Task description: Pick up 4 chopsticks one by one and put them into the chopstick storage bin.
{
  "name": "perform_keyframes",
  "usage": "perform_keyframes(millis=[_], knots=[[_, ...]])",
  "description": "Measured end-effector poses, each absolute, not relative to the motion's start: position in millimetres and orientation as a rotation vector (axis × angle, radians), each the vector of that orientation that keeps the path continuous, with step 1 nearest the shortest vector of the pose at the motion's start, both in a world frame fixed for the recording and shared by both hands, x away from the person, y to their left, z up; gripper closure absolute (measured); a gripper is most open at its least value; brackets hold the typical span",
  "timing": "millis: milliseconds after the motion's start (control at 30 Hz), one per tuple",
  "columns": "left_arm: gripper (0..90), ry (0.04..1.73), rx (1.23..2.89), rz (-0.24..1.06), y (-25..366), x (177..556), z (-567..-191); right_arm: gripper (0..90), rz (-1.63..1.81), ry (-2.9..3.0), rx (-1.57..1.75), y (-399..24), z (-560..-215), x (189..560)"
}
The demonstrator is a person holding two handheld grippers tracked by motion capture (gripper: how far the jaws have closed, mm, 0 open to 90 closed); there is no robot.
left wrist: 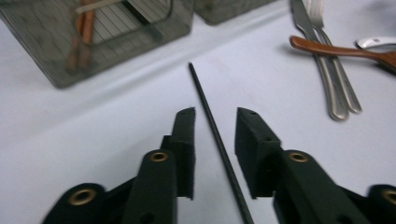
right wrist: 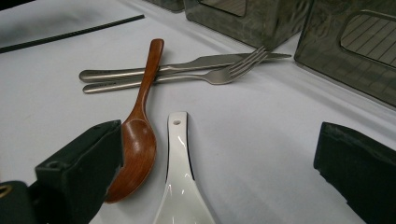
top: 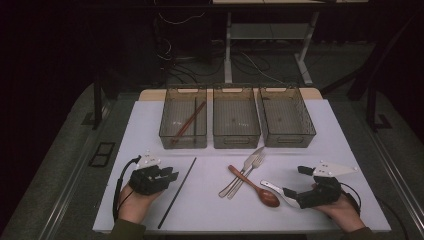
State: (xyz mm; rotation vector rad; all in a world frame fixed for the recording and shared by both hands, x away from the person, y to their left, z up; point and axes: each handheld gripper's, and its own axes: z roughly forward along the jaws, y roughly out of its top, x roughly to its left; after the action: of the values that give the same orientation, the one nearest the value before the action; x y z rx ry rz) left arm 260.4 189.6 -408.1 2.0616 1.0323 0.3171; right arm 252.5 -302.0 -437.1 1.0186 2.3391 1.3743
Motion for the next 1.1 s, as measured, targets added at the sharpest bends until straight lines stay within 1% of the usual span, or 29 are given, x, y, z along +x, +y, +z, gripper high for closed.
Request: perform_keyframes(millis=[100, 233, 300, 500, 867, 1100], knots=[[74.9, 1.023, 2.08, 0.297, 190, 253, -412, 1.3, 1.375, 2.338, 1.021, -302, -437, 252], [86.2, 1.002, 2.088, 0.259, 189, 244, -415, 1.4, 1.376, 2.338, 1.025, -302, -437, 252], [88.9, 0.986, 2.106, 0.239, 188, 241, -418, 1.4, 1.374, 2.338, 1.019, -302, -437, 252], [88.9, 0.985, 2.171, 0.173, 182, 235, -428, 1.4, 1.374, 2.337, 1.021, -302, -436, 252], [88.9, 1.015, 2.223, 0.128, 179, 234, -437, 1.4, 1.374, 2.337, 1.018, -302, -437, 252], [88.8, 1.018, 2.251, 0.178, 181, 234, -437, 1.4, 1.374, 2.337, 1.018, -302, -437, 252]])
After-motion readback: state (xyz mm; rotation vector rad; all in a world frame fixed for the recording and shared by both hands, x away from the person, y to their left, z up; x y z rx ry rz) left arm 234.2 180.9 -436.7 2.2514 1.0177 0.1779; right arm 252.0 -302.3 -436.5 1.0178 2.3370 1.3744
